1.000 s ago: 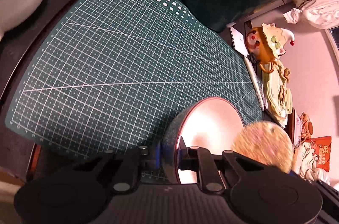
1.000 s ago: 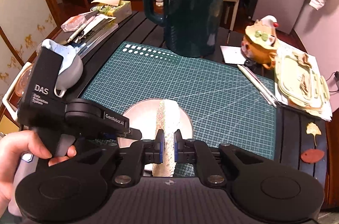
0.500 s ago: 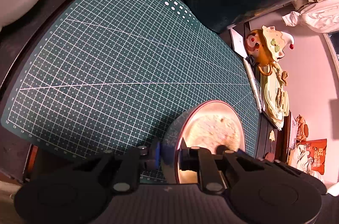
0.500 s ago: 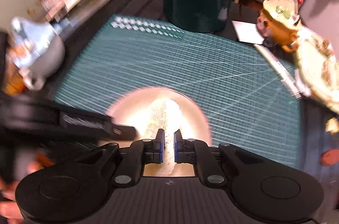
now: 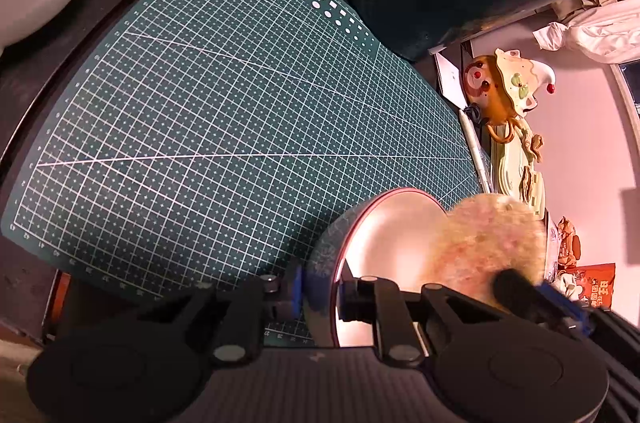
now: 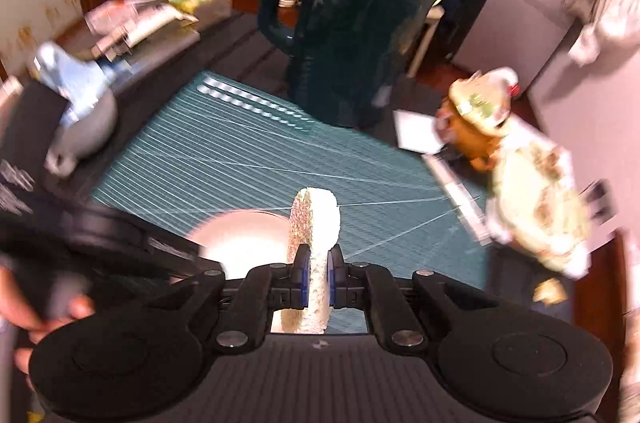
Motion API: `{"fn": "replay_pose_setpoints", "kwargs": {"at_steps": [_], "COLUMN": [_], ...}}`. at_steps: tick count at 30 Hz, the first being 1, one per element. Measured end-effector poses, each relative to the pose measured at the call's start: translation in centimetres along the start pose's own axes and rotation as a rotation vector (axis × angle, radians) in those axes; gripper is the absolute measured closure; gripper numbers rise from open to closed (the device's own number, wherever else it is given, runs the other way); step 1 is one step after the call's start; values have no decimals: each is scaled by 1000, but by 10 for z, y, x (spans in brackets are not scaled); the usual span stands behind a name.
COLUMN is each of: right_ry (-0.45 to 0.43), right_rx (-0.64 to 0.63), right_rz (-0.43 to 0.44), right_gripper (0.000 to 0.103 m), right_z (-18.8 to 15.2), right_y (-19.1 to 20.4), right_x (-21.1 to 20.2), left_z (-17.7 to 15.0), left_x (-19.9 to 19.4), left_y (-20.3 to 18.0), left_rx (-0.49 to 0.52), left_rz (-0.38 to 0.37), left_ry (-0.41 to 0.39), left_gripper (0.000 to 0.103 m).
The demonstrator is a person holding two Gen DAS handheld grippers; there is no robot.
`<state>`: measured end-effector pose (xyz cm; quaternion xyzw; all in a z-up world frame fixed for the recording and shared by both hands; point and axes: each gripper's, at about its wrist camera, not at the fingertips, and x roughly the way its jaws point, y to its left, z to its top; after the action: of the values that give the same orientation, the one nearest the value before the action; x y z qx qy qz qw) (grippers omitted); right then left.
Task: Clean bowl
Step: 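Press the sponge into the bowl while the left tool tilts the bowl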
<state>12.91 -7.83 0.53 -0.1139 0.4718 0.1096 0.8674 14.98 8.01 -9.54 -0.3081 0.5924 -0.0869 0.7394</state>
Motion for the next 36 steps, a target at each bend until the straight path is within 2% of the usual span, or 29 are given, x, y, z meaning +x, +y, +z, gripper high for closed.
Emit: {"fn": "replay_pose_setpoints", "kwargs": {"at_steps": [5, 10, 15, 21, 36], "right_ry": [65, 80, 96, 111, 50], "right_rx": [40, 62, 206, 278, 342], "right_rz": [73, 81, 220, 272, 309], "right_gripper": [95, 94, 90, 87, 85], "right_z": [-6, -12, -11, -20, -40], "right_y": [11, 18, -1, -8, -16], "right_x": [31, 47, 48, 58, 64], "left_z": [-3, -5, -6, -6, -8], "left_x": [-2, -3, -2, -1, -5], "left_y": [-2, -4, -5, -1, -8], "left_rx": [-13, -28, -35, -37, -32], "left_rz": [-9, -18, -22, -25, -15], "left_ry": [0, 5, 8, 8, 23], "left_gripper": [87, 86, 86, 86, 86]}}
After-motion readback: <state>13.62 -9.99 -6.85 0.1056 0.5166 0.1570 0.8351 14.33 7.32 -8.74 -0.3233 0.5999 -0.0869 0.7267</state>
